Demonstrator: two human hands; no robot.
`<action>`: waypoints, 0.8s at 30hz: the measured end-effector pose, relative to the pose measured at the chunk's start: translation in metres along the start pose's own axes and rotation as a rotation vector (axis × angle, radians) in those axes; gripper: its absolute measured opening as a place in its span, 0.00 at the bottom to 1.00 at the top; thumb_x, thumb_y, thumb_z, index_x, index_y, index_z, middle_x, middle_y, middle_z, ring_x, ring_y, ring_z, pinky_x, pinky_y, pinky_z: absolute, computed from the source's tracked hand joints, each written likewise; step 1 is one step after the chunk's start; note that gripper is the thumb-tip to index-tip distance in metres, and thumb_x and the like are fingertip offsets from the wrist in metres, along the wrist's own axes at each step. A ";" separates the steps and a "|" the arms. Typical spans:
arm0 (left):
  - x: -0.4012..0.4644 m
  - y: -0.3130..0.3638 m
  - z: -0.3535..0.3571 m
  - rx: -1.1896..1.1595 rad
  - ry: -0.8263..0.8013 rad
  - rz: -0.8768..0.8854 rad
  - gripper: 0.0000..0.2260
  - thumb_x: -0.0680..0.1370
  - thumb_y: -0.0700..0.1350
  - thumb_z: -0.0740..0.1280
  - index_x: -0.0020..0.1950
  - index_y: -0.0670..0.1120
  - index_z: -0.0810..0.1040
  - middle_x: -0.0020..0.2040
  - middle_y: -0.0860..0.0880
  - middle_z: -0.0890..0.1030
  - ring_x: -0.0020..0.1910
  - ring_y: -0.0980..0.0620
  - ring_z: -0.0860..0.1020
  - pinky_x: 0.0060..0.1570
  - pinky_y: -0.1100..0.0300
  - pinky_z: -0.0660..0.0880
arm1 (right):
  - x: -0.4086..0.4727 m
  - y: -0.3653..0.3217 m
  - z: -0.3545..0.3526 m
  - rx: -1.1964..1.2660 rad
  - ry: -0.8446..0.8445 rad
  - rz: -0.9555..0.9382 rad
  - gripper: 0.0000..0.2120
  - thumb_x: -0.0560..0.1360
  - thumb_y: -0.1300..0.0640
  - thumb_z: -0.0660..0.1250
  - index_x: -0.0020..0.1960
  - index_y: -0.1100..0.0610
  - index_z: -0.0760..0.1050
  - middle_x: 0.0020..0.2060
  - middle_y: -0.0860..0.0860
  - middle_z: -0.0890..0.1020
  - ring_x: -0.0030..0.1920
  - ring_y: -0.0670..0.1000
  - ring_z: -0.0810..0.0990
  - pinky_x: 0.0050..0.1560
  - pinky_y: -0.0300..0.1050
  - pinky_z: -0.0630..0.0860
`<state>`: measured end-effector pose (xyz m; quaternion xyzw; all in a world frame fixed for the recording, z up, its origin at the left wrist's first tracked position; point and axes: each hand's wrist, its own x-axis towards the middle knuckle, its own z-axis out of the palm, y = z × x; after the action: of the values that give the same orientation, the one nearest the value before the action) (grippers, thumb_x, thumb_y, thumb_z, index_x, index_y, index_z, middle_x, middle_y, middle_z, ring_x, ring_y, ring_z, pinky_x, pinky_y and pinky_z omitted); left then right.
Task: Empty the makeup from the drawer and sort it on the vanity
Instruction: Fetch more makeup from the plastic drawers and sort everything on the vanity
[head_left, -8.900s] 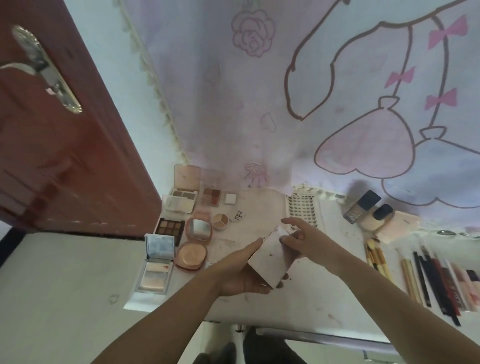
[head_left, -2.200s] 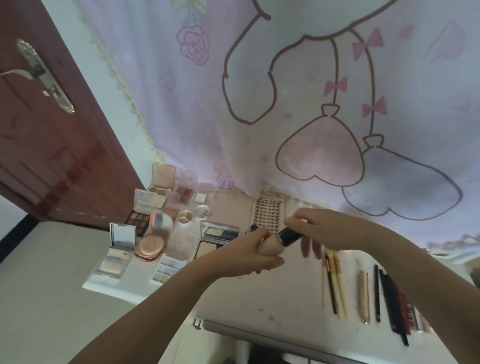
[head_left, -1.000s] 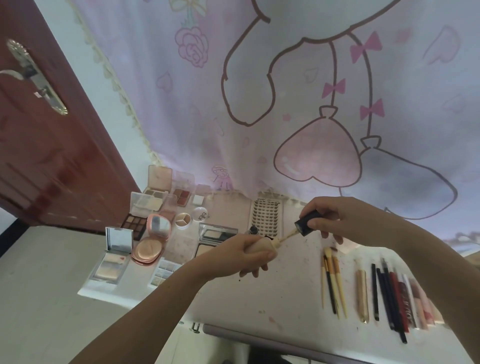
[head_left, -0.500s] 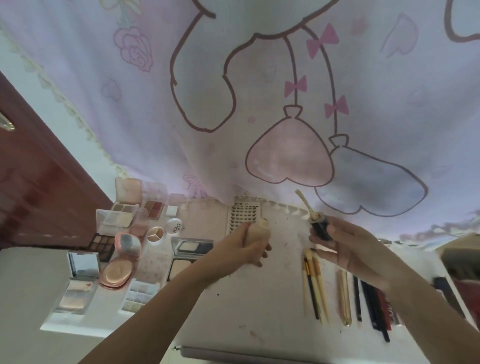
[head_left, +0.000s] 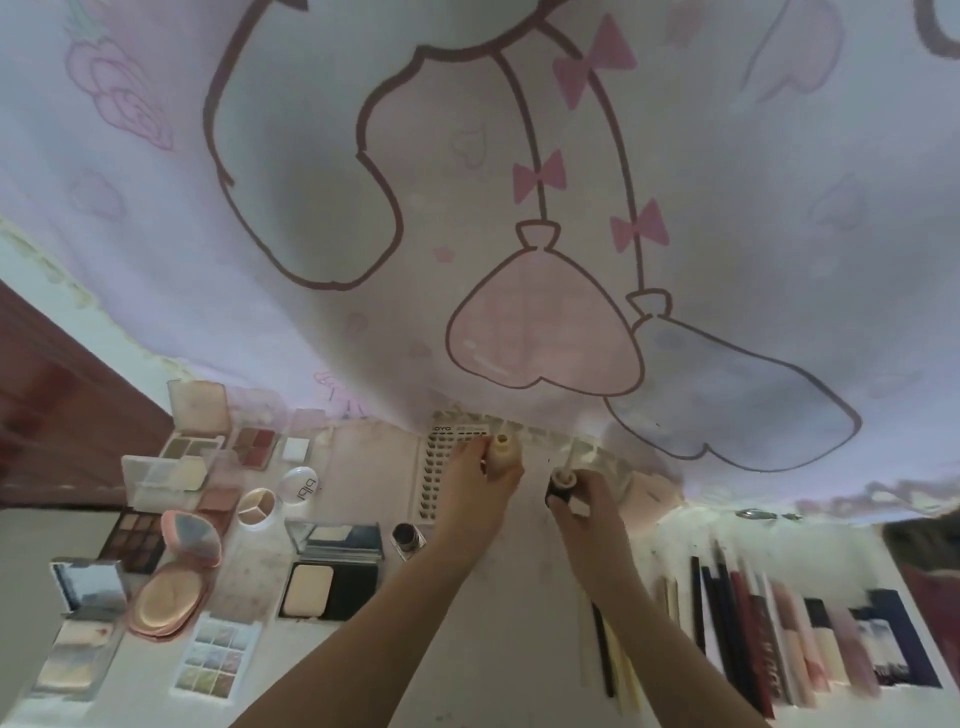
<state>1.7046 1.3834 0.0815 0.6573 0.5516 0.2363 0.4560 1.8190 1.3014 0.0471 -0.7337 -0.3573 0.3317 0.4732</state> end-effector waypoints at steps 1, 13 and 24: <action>0.005 0.000 0.005 -0.030 -0.001 -0.008 0.11 0.74 0.40 0.67 0.50 0.33 0.73 0.50 0.35 0.76 0.50 0.37 0.75 0.54 0.44 0.73 | 0.006 0.004 0.007 -0.023 0.034 0.000 0.10 0.76 0.62 0.66 0.51 0.48 0.72 0.48 0.43 0.77 0.49 0.38 0.75 0.44 0.28 0.69; 0.057 -0.026 0.046 0.184 0.019 -0.094 0.11 0.76 0.46 0.66 0.56 0.43 0.74 0.53 0.46 0.76 0.50 0.47 0.75 0.51 0.53 0.73 | 0.060 0.036 0.036 -0.232 0.082 0.040 0.09 0.76 0.60 0.60 0.39 0.49 0.69 0.34 0.44 0.76 0.33 0.41 0.73 0.32 0.28 0.67; 0.056 -0.028 0.052 0.169 0.026 -0.096 0.24 0.77 0.46 0.65 0.71 0.44 0.63 0.66 0.43 0.68 0.61 0.44 0.71 0.56 0.57 0.68 | 0.055 0.029 0.028 -0.190 0.030 0.063 0.10 0.76 0.63 0.63 0.56 0.56 0.71 0.49 0.48 0.77 0.51 0.50 0.77 0.47 0.25 0.67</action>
<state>1.7483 1.4174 0.0224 0.6630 0.6063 0.1751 0.4027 1.8309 1.3519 0.0024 -0.7911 -0.3568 0.3002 0.3959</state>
